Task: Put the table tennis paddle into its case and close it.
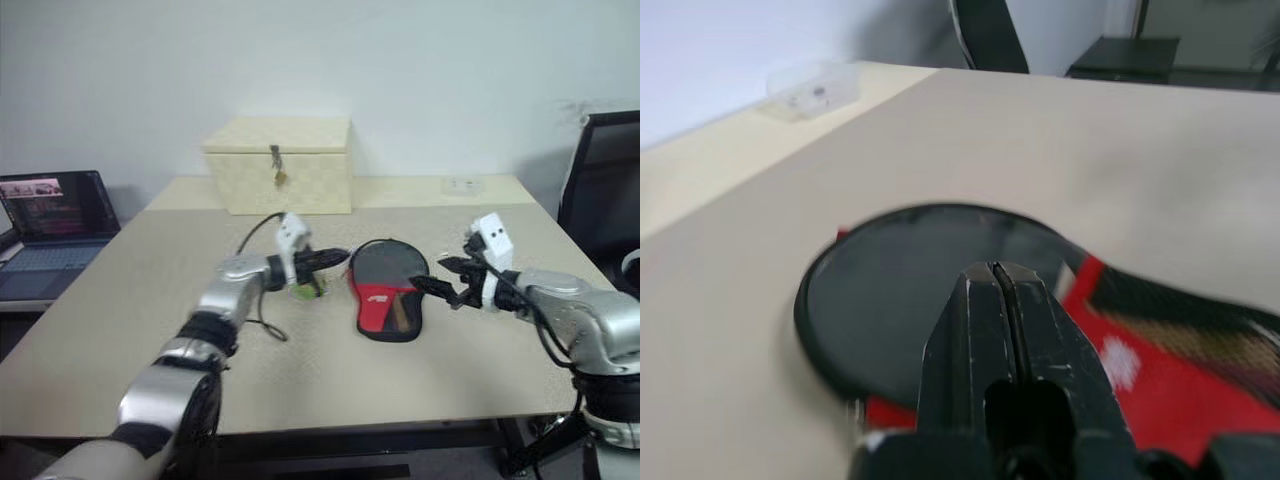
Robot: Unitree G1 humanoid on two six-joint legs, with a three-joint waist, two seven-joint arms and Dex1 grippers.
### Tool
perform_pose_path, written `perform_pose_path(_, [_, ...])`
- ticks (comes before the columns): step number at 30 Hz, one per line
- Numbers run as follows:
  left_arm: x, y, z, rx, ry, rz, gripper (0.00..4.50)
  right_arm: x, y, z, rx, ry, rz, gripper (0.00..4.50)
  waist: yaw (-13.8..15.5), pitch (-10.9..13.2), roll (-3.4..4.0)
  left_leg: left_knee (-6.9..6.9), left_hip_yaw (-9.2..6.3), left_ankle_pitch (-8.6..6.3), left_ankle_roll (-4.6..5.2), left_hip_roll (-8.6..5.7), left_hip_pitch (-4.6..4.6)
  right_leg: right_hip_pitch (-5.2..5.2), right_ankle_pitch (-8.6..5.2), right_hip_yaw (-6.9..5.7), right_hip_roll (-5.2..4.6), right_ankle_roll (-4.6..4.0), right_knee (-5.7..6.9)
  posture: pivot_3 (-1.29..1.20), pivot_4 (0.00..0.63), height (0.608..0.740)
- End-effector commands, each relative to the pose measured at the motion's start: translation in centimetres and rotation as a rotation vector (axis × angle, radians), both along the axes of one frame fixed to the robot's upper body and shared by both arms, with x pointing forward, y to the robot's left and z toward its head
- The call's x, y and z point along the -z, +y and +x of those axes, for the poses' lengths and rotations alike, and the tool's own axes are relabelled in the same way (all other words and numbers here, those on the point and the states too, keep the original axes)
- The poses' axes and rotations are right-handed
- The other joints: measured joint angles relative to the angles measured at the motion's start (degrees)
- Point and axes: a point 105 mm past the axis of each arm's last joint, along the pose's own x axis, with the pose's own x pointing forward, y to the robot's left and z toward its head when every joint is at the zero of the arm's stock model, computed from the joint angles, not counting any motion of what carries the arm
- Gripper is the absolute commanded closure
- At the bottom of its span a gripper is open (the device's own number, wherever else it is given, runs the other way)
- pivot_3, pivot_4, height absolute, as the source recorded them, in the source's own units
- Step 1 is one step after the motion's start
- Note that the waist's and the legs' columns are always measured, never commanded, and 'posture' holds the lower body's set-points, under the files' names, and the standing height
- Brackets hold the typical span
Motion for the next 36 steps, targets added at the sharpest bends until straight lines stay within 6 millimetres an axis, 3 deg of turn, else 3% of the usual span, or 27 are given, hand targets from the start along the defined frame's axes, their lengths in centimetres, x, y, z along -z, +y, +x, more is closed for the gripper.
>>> perform_pose_path(1, [-2.8,1.4,-2.2,0.056,-0.052,-0.072,4.46,0.0,-1.2,2.6,0.125,-0.053,-0.040,0.00,0.05,0.00,0.00,0.01,-0.02,0.00,0.00,0.00,-0.03,0.00,0.00,0.00,0.00,0.00,0.00,0.00,0.150,0.740])
perform_pose_path(6, [-3.0,3.4,-4.2,-0.002,-0.035,-0.100,4.46,1.9,-1.9,5.6,0.261,-0.033,-0.041,0.00,0.47,0.00,0.00,0.23,-0.09,0.00,0.00,0.03,-0.05,0.02,0.00,0.02,-0.01,0.00,0.11,0.00,0.150,0.740])
perform_pose_path(11, [-2.8,4.1,-5.4,-0.054,-0.026,-0.105,4.46,3.8,-1.2,7.2,0.314,0.010,-0.017,0.00,0.61,0.00,0.00,0.35,-0.11,-0.01,0.00,0.03,-0.04,0.05,0.00,0.08,-0.02,0.00,0.23,0.00,0.150,0.740])
perform_pose_path(30, [-3.1,6.0,-6.1,-0.129,-0.027,-0.068,4.46,9.4,2.5,7.2,0.266,0.183,-0.028,0.00,0.36,0.00,0.00,0.51,-0.04,-0.01,0.00,0.05,0.06,0.05,0.00,0.08,0.00,-0.01,0.52,0.00,0.150,0.740])
perform_pose_path(36, [-2.7,7.1,-6.1,-0.168,-0.019,-0.056,4.46,10.3,4.2,6.9,0.208,0.266,0.025,0.00,-0.29,-0.01,-0.02,0.50,0.03,-0.01,0.00,0.08,0.15,0.05,0.00,0.09,0.00,-0.01,0.54,0.00,0.150,0.740])
